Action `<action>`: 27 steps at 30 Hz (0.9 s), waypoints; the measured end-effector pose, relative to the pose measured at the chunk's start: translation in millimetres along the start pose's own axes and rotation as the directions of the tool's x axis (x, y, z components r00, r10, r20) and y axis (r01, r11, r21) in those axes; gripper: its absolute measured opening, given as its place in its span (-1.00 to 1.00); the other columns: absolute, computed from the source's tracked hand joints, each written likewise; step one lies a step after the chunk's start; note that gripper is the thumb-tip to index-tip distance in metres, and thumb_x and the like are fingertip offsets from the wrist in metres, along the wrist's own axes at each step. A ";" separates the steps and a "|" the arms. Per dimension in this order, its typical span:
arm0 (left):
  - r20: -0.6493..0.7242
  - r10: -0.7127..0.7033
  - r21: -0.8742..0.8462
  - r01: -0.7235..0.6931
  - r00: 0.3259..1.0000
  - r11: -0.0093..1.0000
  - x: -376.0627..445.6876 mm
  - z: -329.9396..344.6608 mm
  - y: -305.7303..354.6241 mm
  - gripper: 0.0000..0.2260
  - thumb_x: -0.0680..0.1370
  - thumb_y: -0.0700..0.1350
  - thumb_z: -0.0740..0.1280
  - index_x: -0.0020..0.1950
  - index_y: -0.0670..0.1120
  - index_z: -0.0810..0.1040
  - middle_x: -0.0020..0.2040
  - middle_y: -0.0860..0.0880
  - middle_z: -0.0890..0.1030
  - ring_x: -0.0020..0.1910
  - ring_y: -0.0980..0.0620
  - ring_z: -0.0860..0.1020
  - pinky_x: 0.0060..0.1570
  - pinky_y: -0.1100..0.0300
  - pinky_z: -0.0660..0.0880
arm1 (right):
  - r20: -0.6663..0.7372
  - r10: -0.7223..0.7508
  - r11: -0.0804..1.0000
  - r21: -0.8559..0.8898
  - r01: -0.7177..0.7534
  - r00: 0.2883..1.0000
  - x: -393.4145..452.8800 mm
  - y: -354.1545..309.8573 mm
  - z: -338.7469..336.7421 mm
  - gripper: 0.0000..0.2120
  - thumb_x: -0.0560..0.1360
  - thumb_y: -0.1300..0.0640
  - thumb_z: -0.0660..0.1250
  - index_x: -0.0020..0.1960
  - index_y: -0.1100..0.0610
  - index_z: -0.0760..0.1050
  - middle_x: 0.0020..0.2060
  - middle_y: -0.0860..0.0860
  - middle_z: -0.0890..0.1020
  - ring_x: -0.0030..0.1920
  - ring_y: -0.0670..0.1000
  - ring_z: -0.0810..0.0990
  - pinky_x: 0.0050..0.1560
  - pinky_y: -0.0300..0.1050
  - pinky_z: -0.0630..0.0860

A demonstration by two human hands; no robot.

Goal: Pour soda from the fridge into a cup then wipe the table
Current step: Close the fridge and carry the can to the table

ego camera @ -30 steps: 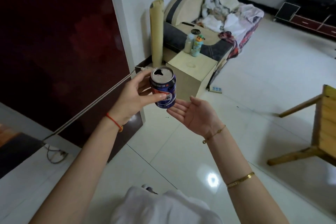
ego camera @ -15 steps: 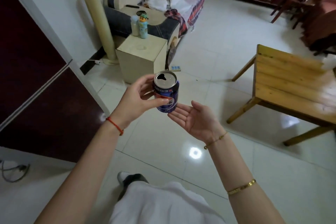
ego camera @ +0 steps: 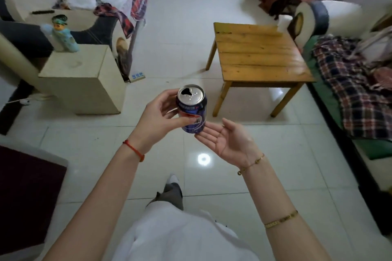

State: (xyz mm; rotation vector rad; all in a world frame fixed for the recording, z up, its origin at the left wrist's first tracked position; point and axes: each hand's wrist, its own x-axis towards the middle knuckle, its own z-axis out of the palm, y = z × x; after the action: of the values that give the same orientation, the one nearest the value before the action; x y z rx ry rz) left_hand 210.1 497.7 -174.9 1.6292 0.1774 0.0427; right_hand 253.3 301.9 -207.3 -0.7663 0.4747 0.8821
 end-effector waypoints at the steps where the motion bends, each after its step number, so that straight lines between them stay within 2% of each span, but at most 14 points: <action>1: 0.032 0.000 0.011 0.000 0.999 1.000 9.2 9.8 -0.1 -0.40 0.30 -0.29 0.59 0.30 -0.11 0.50 0.20 -0.04 0.63 0.22 0.08 0.59 0.26 0.14 0.51 | -0.012 -0.020 1.000 0.024 0.020 1.000 -2.1 -7.5 -8.4 -0.46 0.68 -0.02 -0.01 0.38 0.42 0.34 0.26 0.35 0.53 0.29 0.28 0.53 0.16 0.16 0.54; 7: 0.181 0.015 0.073 -0.029 0.983 0.997 67.1 71.4 -1.2 -0.40 0.31 -0.25 0.60 0.30 -0.06 0.51 0.20 0.02 0.63 0.22 0.09 0.58 0.28 0.05 0.52 | -0.071 -0.111 0.984 0.132 0.119 0.991 -6.6 -52.8 -53.9 -0.49 0.67 -0.01 0.01 0.28 0.42 0.40 0.26 0.36 0.52 0.31 0.30 0.50 0.13 0.14 0.54; 12: 0.268 0.017 0.078 -0.040 0.963 0.996 128.9 121.8 1.5 -0.40 0.31 -0.24 0.60 0.31 -0.04 0.51 0.21 0.03 0.63 0.22 0.09 0.58 0.28 0.04 0.52 | -0.125 -0.157 0.965 0.192 0.179 0.980 6.9 -109.8 -86.2 -0.47 0.67 -0.01 0.01 0.38 0.43 0.32 0.28 0.37 0.51 0.32 0.30 0.49 0.16 0.15 0.54; 27: 0.427 0.069 0.060 -0.104 0.901 0.993 321.9 258.4 37.5 -0.38 0.29 -0.27 0.61 0.30 -0.05 0.51 0.20 0.07 0.63 0.20 0.16 0.58 0.22 0.21 0.52 | -0.224 -0.273 0.906 0.265 0.329 0.935 56.3 -303.8 -146.8 -0.46 0.67 0.00 0.01 0.41 0.43 0.29 0.22 0.37 0.55 0.27 0.31 0.54 0.22 0.17 0.51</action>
State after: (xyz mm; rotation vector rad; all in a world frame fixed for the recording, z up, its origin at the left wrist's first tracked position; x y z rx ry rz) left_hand 566.1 285.5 -181.0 1.6871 -0.2336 -0.2551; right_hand 526.4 96.1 -218.6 -0.6211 0.6170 0.4363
